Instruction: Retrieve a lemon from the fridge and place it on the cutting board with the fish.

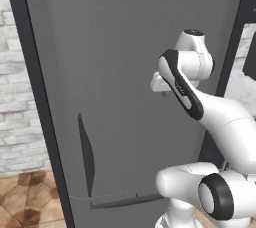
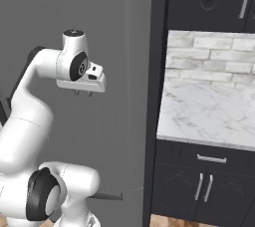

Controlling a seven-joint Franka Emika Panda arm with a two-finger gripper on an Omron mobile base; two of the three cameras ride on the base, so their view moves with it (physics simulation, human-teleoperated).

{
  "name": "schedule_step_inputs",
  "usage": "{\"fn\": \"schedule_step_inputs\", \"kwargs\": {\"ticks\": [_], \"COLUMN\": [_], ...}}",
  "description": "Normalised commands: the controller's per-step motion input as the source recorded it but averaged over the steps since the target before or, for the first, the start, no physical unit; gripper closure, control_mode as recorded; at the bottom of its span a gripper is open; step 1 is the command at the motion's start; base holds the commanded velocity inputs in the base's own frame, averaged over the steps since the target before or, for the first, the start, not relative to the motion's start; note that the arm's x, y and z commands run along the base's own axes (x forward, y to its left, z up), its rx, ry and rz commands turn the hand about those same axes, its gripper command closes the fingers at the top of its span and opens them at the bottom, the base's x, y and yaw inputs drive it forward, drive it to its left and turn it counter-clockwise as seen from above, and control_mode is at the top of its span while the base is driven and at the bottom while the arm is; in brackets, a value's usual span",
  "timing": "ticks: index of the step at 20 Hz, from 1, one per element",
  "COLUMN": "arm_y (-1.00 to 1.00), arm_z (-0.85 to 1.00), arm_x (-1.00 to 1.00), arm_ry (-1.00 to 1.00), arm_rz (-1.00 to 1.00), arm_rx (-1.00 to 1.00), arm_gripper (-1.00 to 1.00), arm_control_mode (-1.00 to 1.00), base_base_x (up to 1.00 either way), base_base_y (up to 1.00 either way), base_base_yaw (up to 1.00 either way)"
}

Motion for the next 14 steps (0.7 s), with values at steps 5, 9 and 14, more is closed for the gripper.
{"fn": "schedule_step_inputs", "kwargs": {"ticks": [5,9,14], "arm_y": [0.0,0.0,0.0], "arm_z": [0.0,0.0,0.0], "arm_x": [0.0,0.0,0.0], "arm_ry": [0.0,0.0,0.0], "arm_rz": [0.0,0.0,0.0], "arm_rx": [0.0,0.0,0.0], "arm_gripper": [-1.0,-1.0,-1.0], "arm_control_mode": [1.0,1.0,1.0], "base_base_x": [0.0,-0.06,-0.57], "base_base_y": [0.0,0.0,0.05], "base_base_yaw": [0.0,0.0,0.0]}}
